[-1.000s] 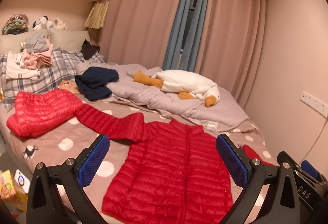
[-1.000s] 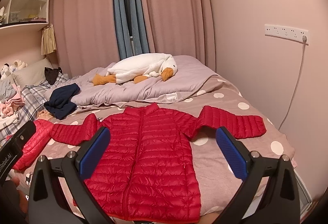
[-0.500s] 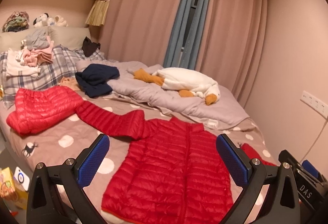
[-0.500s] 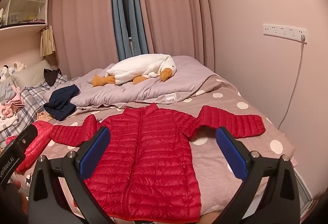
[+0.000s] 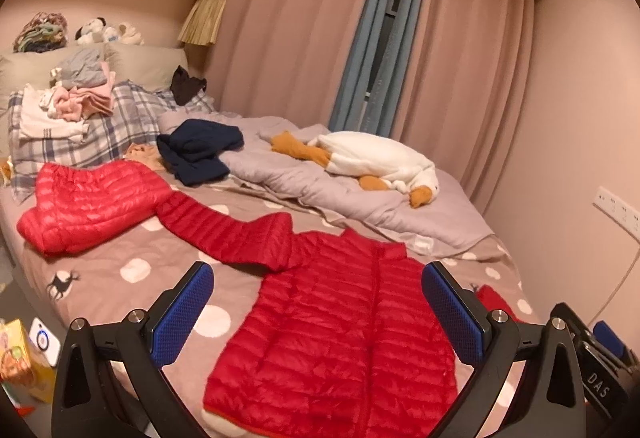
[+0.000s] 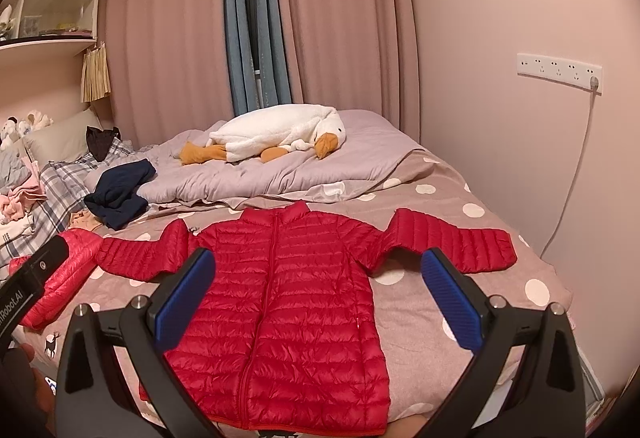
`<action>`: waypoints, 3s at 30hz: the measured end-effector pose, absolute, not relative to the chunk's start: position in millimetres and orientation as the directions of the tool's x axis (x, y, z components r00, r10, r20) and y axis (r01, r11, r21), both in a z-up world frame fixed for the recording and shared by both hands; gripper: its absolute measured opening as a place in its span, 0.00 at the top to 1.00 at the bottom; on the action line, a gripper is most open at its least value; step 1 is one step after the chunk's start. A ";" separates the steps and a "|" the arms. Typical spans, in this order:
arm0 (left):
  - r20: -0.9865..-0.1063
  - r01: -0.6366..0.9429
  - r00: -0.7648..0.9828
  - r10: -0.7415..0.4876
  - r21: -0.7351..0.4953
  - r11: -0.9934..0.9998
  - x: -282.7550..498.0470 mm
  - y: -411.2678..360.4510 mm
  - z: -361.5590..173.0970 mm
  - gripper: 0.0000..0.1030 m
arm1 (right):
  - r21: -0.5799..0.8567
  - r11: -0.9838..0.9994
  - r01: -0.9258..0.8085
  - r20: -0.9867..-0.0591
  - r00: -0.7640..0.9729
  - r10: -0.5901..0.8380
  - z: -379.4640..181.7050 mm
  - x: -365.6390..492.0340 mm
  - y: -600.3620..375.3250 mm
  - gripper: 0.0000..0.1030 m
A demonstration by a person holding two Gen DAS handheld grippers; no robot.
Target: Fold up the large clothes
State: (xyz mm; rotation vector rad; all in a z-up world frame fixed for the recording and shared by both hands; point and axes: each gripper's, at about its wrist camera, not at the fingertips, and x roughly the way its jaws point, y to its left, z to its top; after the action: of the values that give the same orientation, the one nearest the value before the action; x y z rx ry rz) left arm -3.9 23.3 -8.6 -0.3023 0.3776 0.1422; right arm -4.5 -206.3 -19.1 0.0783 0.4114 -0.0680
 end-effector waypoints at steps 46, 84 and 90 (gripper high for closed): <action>-0.437 -0.225 0.893 0.109 -0.223 0.948 -1.5 25.2 -18.2 0.00 | 0.059 0.997 0.054 -0.432 0.901 -0.023 -31.0 -3.8 -195.8 0.00; -0.480 -0.242 0.869 0.121 -0.199 0.950 11.9 19.3 -26.0 0.00 | 0.073 0.994 0.082 -0.460 0.887 -0.040 -37.4 5.4 -217.3 0.00; -0.474 -0.263 0.870 0.136 -0.212 0.941 21.7 37.1 -31.4 0.00 | 0.118 0.989 0.092 -0.472 0.881 -0.026 -42.6 21.2 -240.9 0.00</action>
State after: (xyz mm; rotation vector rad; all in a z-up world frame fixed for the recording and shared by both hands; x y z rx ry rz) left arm 21.7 37.1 -31.4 -0.2759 0.4726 0.2116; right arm 21.2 -240.9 -42.6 0.1386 0.4894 -0.0615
